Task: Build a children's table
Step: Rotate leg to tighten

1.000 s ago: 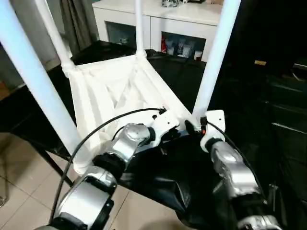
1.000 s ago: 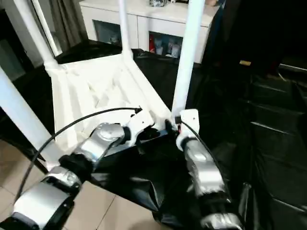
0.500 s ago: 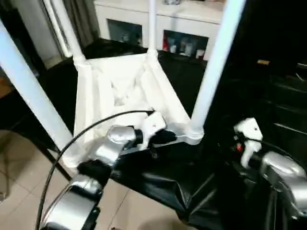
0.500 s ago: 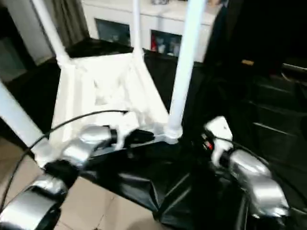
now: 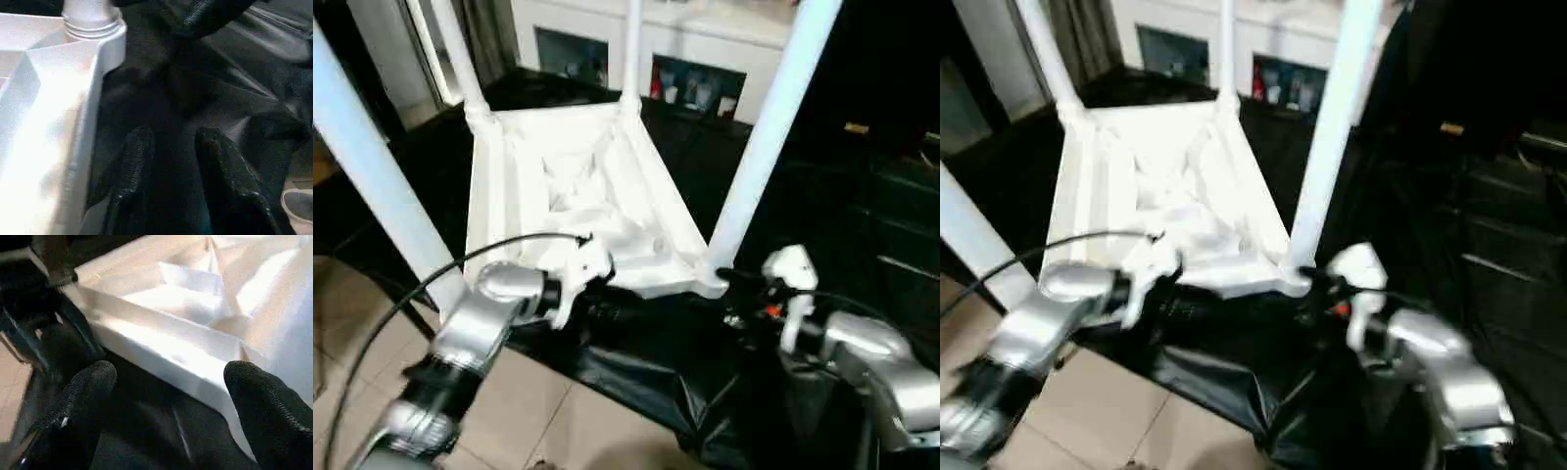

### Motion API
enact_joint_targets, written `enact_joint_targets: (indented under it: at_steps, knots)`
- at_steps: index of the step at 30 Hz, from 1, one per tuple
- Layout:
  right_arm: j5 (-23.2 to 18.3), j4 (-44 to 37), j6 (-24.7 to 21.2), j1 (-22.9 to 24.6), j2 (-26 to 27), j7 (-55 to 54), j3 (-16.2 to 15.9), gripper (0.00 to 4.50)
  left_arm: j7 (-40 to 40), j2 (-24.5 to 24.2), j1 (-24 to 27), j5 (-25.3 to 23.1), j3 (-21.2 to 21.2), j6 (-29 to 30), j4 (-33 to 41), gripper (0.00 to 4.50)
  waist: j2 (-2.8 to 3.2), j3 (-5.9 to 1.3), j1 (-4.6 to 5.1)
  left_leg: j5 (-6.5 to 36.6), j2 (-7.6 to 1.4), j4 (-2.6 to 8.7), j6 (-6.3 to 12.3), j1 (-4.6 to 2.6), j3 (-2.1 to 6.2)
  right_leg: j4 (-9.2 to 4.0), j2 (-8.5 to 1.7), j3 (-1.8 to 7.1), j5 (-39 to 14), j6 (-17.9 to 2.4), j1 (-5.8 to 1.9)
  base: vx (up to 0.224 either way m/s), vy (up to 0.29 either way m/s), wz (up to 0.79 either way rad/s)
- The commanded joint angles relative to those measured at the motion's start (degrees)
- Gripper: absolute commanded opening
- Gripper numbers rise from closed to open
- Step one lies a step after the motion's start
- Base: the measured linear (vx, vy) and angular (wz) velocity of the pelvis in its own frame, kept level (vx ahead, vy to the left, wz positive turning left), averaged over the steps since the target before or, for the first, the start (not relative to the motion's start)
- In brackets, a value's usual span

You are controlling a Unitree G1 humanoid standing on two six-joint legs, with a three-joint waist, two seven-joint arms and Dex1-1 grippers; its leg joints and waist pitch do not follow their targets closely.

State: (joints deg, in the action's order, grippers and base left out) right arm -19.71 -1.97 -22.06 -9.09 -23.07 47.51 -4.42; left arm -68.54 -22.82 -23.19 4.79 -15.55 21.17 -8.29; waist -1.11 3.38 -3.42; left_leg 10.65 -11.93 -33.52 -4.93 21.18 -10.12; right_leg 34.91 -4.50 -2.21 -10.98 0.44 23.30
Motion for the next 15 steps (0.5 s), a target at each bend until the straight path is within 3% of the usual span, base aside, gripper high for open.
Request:
enact_joint_targets:
  at_steps: [1, 7, 11, 12, 14, 15]
  knots:
    - [-0.07, 0.59, -0.10, -1.25, 1.76, -1.08, -1.47, 3.92, 2.80, -0.06, 0.77, -1.10, 0.24, 1.42, 2.38, 2.02, -0.55, -3.26, 0.03, 11.18, -1.30, 4.19, 2.32, -0.45, -0.19, -4.20, -2.83, 1.96, -13.78, -11.48, -2.34, 0.000, 0.000, 0.00]
    - [4.07, 7.62, 5.24, -4.57, 11.45, -11.18, -2.70, 3.92, 8.86, -1.49, 4.79, -2.85, 1.53, 8.52, 9.87, 2.62, -0.98, -3.40, 0.33, 10.14, -1.17, 4.40, 0.07, -0.45, -0.01, -3.77, -2.67, 1.89, -12.33, -10.84, -2.35, 0.000, 0.000, 0.00]
    - [6.20, 11.00, 7.61, -6.12, 15.02, -14.78, -3.62, 3.92, 9.30, -3.15, 7.35, -2.24, 1.83, 10.72, 13.79, 2.92, -0.85, -3.64, 0.29, 9.13, -1.14, 4.22, -0.03, -0.75, -0.06, -3.41, -2.46, 1.96, -8.87, -11.01, -2.39, 0.000, 0.000, 0.00]
    - [6.46, 11.97, 8.21, -6.64, 15.99, -15.88, -3.48, 3.92, 9.52, -3.48, 8.06, -1.98, 1.97, 11.06, 14.75, 3.07, -1.08, -3.54, 0.55, 8.68, -0.97, 4.29, 0.00, -0.53, -0.17, -3.37, -2.29, 1.95, -7.68, -11.34, -2.38, 0.000, 0.000, 0.00]
    - [7.06, 14.67, 9.70, -8.43, 17.87, -18.68, -2.55, 3.92, 9.58, -4.44, 9.86, -1.07, 2.21, 12.09, 17.00, 3.18, -0.99, -3.65, 0.45, 8.42, -1.06, 4.19, -0.10, -0.82, -0.20, -3.15, -2.32, 1.99, -6.54, -11.56, -2.33, 0.000, 0.000, 0.00]
    - [7.17, 15.46, 10.10, -9.00, 18.28, -19.39, -2.19, 3.92, 9.49, -4.68, 10.28, -0.85, 2.30, 12.14, 17.42, 3.27, -0.95, -3.59, 0.61, 8.62, -0.95, 4.34, -0.29, -0.64, -0.14, -3.14, -2.23, 1.94, -6.60, -11.57, -2.47, 0.000, 0.000, 0.00]
